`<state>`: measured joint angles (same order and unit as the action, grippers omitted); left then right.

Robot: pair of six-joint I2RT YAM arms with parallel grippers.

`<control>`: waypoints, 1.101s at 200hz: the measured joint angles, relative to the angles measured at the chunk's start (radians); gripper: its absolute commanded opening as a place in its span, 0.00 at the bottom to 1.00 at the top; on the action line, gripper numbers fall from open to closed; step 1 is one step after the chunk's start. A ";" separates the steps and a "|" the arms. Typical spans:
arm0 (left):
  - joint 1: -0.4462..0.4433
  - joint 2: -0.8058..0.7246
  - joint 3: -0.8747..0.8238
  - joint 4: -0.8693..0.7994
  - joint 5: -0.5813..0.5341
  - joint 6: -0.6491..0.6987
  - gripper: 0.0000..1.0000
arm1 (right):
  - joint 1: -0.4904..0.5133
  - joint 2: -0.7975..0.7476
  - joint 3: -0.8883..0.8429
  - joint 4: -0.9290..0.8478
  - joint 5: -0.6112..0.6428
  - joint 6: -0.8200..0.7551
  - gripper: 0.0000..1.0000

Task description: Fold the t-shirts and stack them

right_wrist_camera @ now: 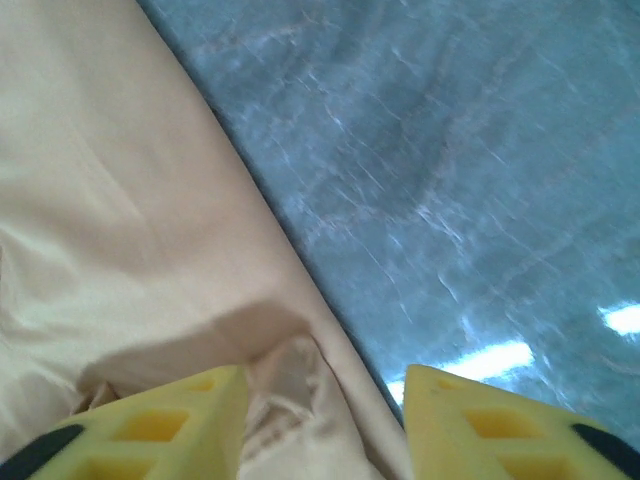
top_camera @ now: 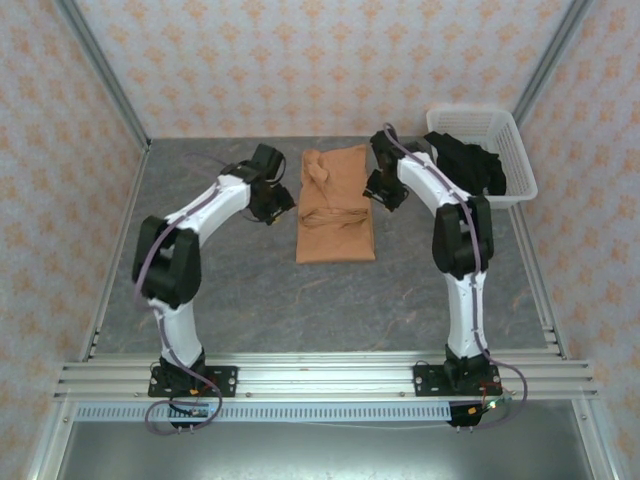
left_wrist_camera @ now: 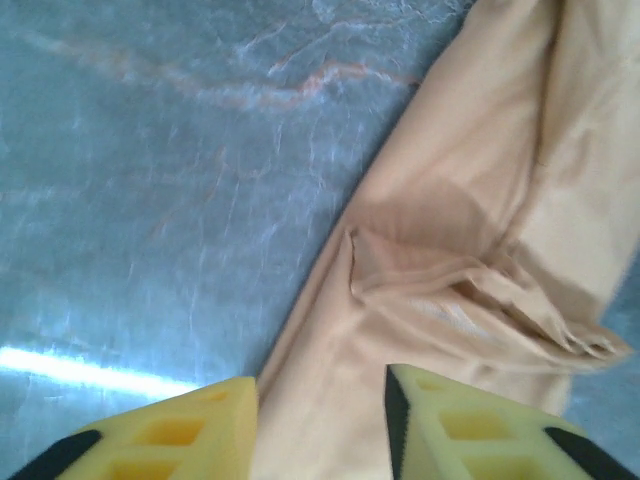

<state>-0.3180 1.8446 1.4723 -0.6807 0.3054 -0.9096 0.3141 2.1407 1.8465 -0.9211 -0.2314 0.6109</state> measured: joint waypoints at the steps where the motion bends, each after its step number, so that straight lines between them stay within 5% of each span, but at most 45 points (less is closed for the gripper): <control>1: -0.001 -0.005 -0.006 0.003 0.002 -0.004 0.30 | 0.000 -0.011 -0.014 0.004 0.001 0.000 0.36; 27: -0.022 -0.095 -0.159 0.096 0.068 -0.059 0.26 | 0.002 -0.197 -0.262 0.100 -0.032 0.040 0.33; 56: -0.075 -0.082 -0.268 0.149 0.125 -0.109 0.40 | 0.017 -0.344 -0.501 0.207 -0.091 0.086 0.45; 93: -0.106 -0.082 -0.401 0.203 0.166 -0.197 0.44 | 0.033 -0.427 -0.733 0.290 -0.186 0.117 0.51; 220: -0.117 -0.003 -0.373 0.257 0.185 -0.331 0.33 | 0.034 -0.346 -0.766 0.400 -0.293 0.141 0.41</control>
<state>-0.4351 1.8412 1.0988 -0.4240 0.4900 -1.2407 0.3485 1.7950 1.0809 -0.5213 -0.5247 0.7521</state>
